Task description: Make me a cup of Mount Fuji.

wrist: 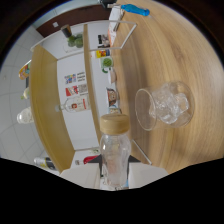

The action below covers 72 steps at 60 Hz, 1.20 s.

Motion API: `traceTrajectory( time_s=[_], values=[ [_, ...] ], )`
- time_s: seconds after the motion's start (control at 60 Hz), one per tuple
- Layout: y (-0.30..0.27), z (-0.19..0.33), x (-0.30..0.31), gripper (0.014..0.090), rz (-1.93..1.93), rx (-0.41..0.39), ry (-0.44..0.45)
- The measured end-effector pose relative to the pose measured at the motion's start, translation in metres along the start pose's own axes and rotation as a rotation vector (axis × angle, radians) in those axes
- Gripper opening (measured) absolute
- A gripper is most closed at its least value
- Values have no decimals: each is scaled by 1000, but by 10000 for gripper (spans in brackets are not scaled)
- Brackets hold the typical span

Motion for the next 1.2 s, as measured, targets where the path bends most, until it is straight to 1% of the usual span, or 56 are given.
traceTrajectory(
  time_s=[0.117, 0.167, 0.417, 0.533, 0.6, 0.7, 0.733, 0.817, 0.883, 0.933, 1.033, 1.1, 1.2],
  values=[
    [-3, 0, -3, 370, 149, -11, -36],
    [-6, -1, -3, 370, 187, -4, -43],
    [-4, -6, -9, 369, 170, -27, -51],
    [1, -12, -20, 371, -55, -17, -21],
    [0, -20, -35, 372, -286, 19, -2],
    [-1, -26, -61, 373, -705, 112, 1],
    [0, -25, -66, 372, -836, 137, 16],
    [9, -19, -63, 370, -1097, 148, 61],
    [10, -11, -44, 372, -1282, 149, 144],
    [13, -3, -28, 371, -1404, 146, 188],
    [13, 9, 6, 371, -1539, 108, 263],
    [16, 17, 32, 370, -1564, 54, 299],
    [13, 22, 61, 370, -1591, 9, 354]
  ],
)
